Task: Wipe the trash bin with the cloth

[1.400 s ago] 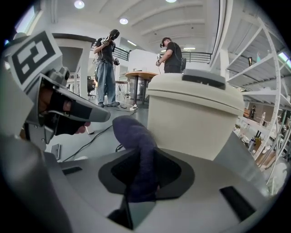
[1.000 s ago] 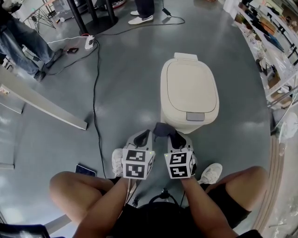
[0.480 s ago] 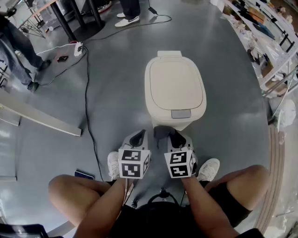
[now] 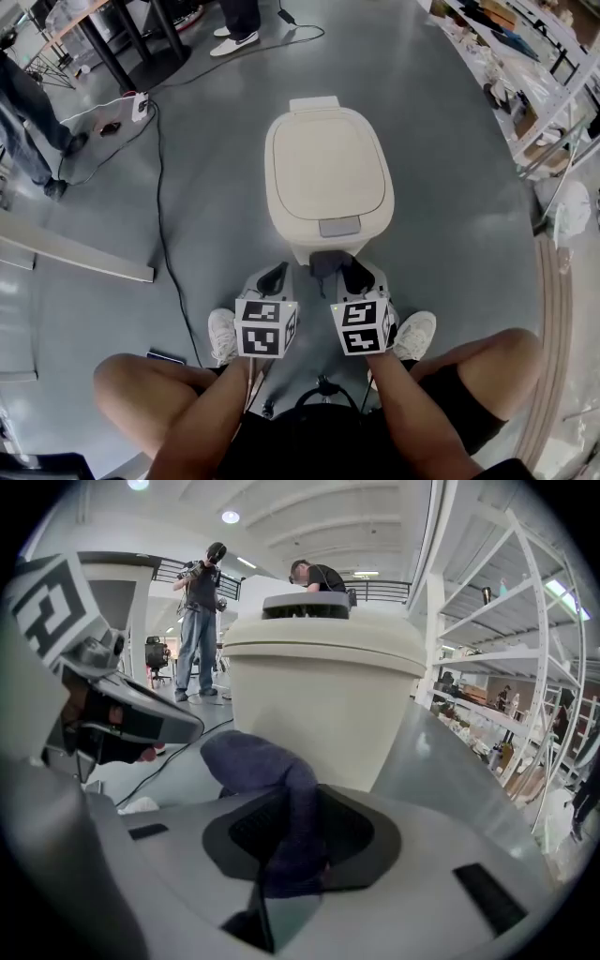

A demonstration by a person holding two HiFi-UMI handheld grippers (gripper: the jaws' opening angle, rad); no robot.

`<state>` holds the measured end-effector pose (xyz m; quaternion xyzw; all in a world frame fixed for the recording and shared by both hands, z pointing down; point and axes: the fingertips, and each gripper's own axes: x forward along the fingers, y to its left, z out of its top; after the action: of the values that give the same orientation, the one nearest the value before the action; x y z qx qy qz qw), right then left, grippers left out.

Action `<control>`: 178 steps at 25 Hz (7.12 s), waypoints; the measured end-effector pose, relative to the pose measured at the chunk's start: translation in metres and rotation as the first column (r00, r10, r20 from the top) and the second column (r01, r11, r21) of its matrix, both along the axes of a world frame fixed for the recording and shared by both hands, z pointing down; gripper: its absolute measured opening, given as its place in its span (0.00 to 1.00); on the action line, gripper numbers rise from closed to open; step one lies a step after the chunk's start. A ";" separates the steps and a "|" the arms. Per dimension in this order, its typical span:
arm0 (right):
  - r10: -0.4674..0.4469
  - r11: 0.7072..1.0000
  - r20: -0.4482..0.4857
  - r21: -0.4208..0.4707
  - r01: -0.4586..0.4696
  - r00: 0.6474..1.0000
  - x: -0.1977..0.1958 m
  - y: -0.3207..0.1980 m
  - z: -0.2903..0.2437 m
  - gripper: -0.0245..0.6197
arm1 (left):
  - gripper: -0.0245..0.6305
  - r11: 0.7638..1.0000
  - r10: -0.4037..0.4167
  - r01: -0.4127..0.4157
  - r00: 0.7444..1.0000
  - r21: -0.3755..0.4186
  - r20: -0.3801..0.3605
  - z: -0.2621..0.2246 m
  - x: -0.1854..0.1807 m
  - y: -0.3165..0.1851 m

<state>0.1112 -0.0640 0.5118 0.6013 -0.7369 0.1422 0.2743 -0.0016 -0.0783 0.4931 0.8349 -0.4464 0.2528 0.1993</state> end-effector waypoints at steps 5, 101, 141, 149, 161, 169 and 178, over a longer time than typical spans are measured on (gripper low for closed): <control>0.021 1.000 -0.005 -0.015 -0.021 1.000 0.014 0.002 0.004 0.18 | 0.04 1.000 0.017 -0.017 1.000 -0.006 0.009 0.004 0.008 -0.003; 0.032 0.968 -0.122 -0.245 -0.061 0.992 0.063 0.001 0.089 0.18 | 0.04 0.973 0.088 -0.059 0.989 -0.223 0.118 0.093 0.050 0.007; 0.038 0.870 0.195 -0.488 0.063 0.980 -0.067 -0.010 0.186 0.18 | 0.04 0.947 -0.085 0.115 0.990 -0.301 0.111 0.145 -0.061 -0.006; 0.121 0.871 0.184 -0.491 -0.015 0.975 -0.033 -0.004 0.185 0.18 | 0.04 0.943 -0.050 0.089 0.991 -0.320 0.125 0.147 -0.047 0.000; 0.249 0.867 0.173 -0.479 -0.140 0.953 0.034 0.005 0.176 0.18 | 0.04 0.946 -0.034 0.078 0.989 -0.315 0.143 0.144 -0.013 -0.008; 0.290 0.865 0.170 -0.468 -0.182 0.942 0.083 0.020 0.178 0.18 | 0.04 0.939 -0.060 0.100 0.990 -0.330 0.128 0.145 0.014 0.001; 0.341 0.873 0.276 -0.447 -0.194 0.899 0.114 0.037 0.163 0.18 | 0.04 0.940 -0.126 0.150 0.987 -0.306 0.097 0.129 0.032 0.022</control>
<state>0.2249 -0.0266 0.6746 0.5933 -0.6354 0.4335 0.2374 0.0302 -0.0562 0.6218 0.7493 -0.4655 0.3372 0.3288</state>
